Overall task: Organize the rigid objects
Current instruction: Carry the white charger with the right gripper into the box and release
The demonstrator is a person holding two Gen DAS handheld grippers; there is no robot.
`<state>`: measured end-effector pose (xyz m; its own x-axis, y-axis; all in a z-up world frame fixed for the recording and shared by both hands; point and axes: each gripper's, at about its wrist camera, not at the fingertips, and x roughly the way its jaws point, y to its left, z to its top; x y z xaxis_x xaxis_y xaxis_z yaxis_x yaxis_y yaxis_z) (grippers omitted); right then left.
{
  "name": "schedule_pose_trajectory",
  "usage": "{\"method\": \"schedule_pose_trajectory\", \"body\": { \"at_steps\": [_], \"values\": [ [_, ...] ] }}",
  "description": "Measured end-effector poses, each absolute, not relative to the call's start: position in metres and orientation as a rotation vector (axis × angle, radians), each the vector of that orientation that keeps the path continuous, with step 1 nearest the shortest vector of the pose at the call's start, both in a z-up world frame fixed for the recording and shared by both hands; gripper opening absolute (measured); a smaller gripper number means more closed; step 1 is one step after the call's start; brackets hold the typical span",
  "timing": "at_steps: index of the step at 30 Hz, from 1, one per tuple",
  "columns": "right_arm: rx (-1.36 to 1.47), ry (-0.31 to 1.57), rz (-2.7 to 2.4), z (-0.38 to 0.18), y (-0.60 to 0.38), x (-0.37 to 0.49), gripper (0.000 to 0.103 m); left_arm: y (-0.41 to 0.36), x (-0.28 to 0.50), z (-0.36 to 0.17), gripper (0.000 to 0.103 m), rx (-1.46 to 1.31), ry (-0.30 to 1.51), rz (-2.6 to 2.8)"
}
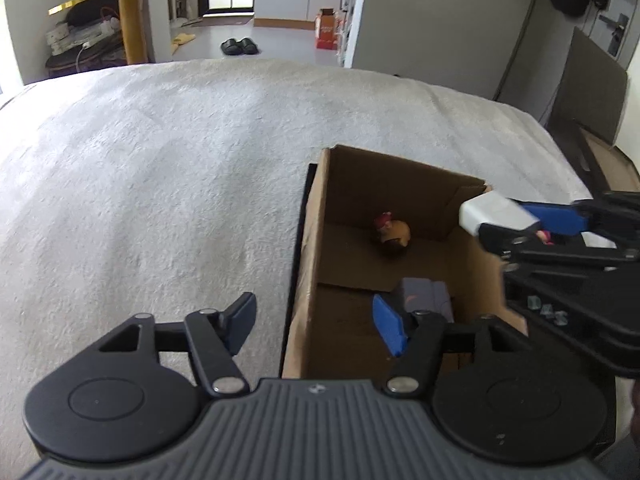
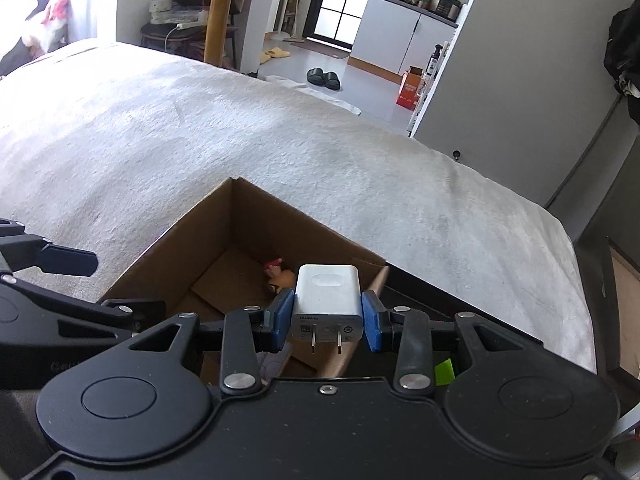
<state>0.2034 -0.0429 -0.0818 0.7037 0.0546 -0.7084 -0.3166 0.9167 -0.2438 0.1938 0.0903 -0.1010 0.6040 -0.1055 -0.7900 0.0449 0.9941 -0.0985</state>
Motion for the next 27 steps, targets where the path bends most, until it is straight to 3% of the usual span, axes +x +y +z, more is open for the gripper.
{"method": "schedule_pose_trajectory", "body": {
  "at_steps": [1, 5, 9, 27],
  "values": [
    [-0.368, 0.768, 0.212, -0.083, -0.041, 0.204, 0.036, 0.091, 0.194, -0.102, 0.054, -0.075, 0.918, -0.090],
    [-0.382, 0.775, 0.206, -0.089, -0.036, 0.209, 0.036, 0.095, 0.198, -0.109, 0.025, -0.118, 0.942, -0.114],
    [-0.391, 0.786, 0.203, -0.095, -0.033, 0.213, 0.036, 0.100, 0.199, -0.111, 0.013, -0.132, 0.937, -0.100],
    [-0.416, 0.781, 0.184, -0.107, -0.027, 0.217, 0.037, 0.103, 0.202, -0.114, 0.011, -0.155, 0.949, -0.084]
  ]
}}
